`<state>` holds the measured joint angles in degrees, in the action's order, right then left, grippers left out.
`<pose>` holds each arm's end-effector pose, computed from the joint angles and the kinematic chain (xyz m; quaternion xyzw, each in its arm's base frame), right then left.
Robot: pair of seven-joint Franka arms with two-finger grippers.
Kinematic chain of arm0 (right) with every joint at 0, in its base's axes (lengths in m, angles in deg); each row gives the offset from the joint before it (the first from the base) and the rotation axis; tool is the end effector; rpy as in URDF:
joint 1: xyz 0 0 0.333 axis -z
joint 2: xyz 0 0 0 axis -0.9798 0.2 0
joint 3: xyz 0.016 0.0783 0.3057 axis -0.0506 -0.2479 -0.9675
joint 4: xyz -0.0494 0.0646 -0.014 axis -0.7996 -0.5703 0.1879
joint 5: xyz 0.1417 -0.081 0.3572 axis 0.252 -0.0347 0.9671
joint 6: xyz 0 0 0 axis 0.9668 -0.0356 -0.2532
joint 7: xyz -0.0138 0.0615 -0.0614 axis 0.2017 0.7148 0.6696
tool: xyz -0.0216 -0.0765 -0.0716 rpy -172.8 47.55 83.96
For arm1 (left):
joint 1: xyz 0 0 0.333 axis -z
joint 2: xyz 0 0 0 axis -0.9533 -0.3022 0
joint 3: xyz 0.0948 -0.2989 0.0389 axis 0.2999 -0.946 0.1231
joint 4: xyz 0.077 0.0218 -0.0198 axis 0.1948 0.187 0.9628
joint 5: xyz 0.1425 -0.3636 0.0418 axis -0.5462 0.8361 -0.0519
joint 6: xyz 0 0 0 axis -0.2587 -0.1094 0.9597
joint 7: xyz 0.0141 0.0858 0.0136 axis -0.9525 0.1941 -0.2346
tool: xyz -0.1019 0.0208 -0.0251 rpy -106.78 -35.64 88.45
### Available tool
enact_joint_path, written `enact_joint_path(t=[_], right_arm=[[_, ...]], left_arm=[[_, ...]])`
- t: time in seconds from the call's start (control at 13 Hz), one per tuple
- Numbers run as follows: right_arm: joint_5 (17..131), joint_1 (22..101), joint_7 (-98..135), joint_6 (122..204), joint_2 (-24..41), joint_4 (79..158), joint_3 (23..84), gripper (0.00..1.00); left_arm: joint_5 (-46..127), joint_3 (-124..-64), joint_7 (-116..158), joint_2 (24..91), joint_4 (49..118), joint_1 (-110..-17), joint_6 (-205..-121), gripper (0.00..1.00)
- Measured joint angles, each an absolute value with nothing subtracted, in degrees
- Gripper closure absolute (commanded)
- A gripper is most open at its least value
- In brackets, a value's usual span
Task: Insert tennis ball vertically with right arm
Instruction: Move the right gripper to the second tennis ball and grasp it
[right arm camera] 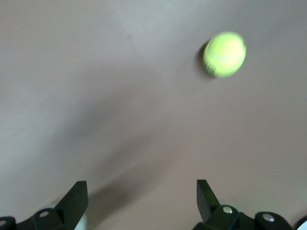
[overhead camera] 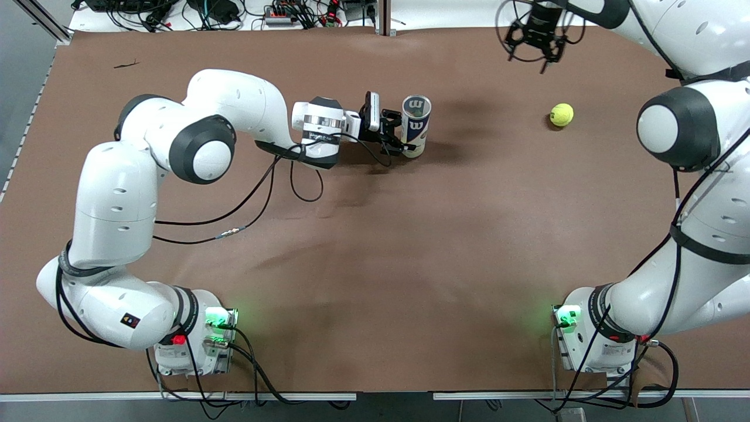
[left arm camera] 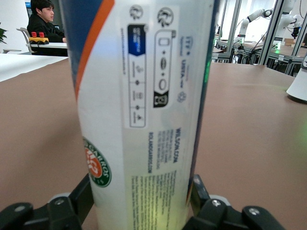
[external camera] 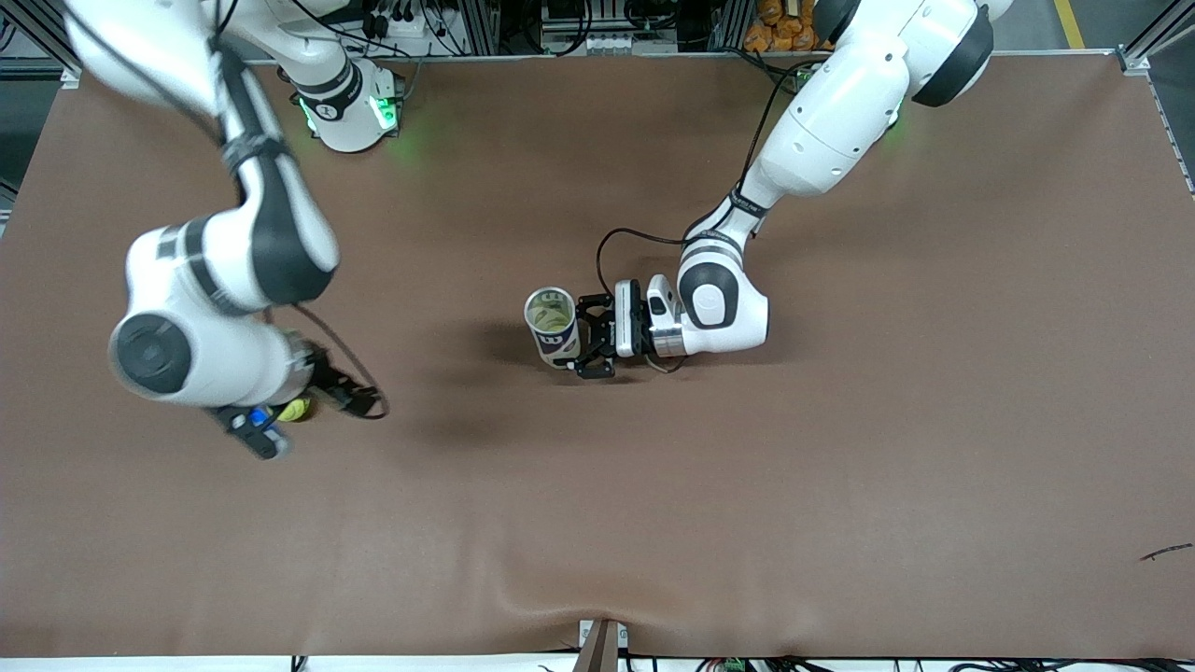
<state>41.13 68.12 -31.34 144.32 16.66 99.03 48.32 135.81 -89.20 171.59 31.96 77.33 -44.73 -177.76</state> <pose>0.6718 0.1266 0.3793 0.9445 -0.3042 -0.1218 0.0239 0.5100 -0.4470 0.1121 0.5761 -0.5600 0.4043 0.4370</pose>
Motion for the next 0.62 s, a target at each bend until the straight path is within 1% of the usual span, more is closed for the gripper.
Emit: enact_joint_path(t=[0.15,0.23,0.46,0.62], right_arm=[[40.4,70.5,-27.2,145.7,18.9,99.7,48.3,0.00],[39.3,71.3,-26.0,147.6,19.9,100.6,48.3,0.00],[34.9,72.4,-23.5,157.3,21.3,107.0,48.2,0.00],[33.0,73.3,-21.5,161.6,21.5,110.4,48.3,0.00]], left_arm=[[135.8,-89.2,171.6,31.9,77.3,-44.7,-177.8,0.16],[135.8,-89.2,171.6,31.9,77.3,-44.7,-177.8,0.16],[135.8,-89.2,171.7,31.8,77.3,-44.7,-177.8,0.16],[135.8,-89.2,171.7,31.8,77.3,-44.7,-177.8,0.16]])
